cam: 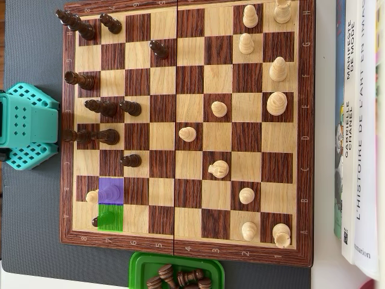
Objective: Play chess
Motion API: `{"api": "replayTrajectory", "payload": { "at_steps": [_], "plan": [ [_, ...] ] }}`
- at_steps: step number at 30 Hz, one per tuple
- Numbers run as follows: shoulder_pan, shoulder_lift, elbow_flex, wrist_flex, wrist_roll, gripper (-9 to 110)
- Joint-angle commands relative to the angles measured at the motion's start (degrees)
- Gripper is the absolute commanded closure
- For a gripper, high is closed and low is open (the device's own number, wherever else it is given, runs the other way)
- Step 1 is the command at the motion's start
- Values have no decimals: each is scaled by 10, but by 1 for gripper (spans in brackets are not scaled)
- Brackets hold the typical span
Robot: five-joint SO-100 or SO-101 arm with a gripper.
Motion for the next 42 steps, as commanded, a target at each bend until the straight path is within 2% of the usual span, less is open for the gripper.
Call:
{"api": "replayTrajectory", "payload": {
  "at_steps": [1,11,22,33,37,42],
  "plan": [
    [3,-8,12,41,-4,86],
    [3,-8,5,256,-4,86],
    [32,-11,-119,635,-25,86],
    [43,-224,-286,914,-118,86],
    [76,-278,-373,1072,-117,86],
    [111,-346,-498,1368,-117,86]
  ]
}}
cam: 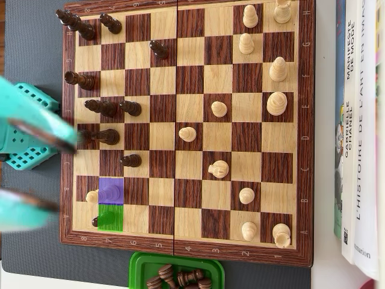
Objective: Play chess
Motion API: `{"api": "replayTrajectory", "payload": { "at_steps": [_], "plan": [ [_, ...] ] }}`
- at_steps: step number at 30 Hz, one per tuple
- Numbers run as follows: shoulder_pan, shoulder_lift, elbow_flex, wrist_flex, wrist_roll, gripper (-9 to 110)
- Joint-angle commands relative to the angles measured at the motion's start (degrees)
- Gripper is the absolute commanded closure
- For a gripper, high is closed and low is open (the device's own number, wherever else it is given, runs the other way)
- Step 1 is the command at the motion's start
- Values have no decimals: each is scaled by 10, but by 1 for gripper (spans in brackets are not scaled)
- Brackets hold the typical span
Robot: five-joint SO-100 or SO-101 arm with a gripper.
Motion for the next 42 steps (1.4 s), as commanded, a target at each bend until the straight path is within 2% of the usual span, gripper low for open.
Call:
{"api": "replayTrajectory", "payload": {
  "at_steps": [1,7,12,16,32,42],
  "plan": [
    [24,-30,-125,178,-2,86],
    [96,-117,-265,469,-1,86],
    [158,-178,-362,637,4,86],
    [205,-234,-398,723,4,86],
    [305,-409,-408,737,-31,86],
    [311,-504,-413,704,-29,86]
  ]
}}
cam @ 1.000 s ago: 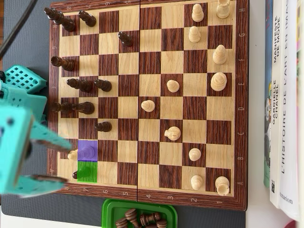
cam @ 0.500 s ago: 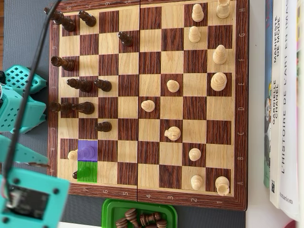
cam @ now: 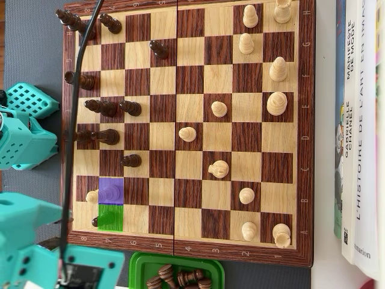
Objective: Play chess
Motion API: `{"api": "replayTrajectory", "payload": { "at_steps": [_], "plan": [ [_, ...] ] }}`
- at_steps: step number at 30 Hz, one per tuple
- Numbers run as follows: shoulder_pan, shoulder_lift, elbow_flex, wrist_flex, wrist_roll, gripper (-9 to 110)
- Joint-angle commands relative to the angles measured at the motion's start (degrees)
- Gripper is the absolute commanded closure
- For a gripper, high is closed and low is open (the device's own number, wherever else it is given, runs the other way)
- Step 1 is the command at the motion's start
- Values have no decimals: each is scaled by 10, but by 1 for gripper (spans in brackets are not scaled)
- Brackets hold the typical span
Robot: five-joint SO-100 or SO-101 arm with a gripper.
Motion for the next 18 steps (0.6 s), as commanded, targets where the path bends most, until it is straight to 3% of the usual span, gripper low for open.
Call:
{"api": "replayTrajectory", "payload": {
  "at_steps": [1,18],
  "plan": [
    [6,-11,-29,-19,-2,86],
    [6,-97,-28,-52,-4,86]
  ]
}}
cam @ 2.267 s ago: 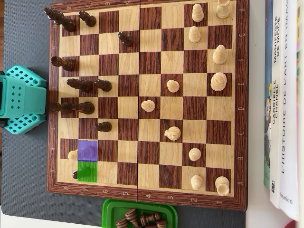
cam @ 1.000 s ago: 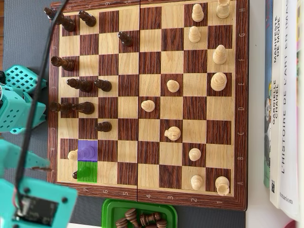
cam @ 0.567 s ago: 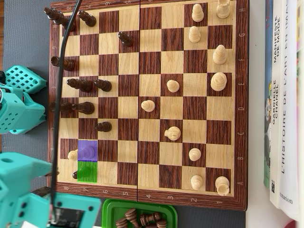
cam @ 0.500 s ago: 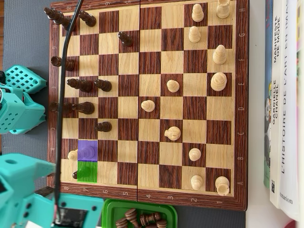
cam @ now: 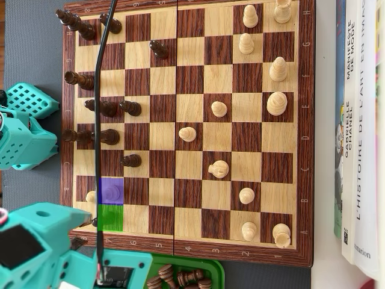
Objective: Play chess
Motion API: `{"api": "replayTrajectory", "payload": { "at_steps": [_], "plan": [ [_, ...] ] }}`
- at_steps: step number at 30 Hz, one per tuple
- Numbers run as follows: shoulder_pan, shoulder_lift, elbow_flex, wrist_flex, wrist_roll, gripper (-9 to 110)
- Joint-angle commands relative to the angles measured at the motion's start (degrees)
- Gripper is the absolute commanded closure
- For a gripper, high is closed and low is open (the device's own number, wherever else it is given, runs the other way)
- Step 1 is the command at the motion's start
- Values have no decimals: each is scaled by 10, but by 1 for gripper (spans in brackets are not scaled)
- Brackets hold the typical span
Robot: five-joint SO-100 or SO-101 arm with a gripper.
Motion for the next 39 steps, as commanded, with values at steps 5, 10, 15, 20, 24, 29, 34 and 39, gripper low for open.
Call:
{"api": "replayTrajectory", "payload": {
  "at_steps": [5,10,15,20,24,29,34,39],
  "plan": [
    [2,-27,-24,-6,-4,86],
    [4,-51,-25,-18,-4,86],
    [4,-66,-25,-33,-4,86],
    [4,-84,-25,-33,-4,86],
    [2,-95,-25,-33,-4,86],
    [3,-109,-25,-33,-4,86],
    [4,-117,-25,-33,-4,86],
    [4,-117,-25,-34,-4,86]
  ]
}}
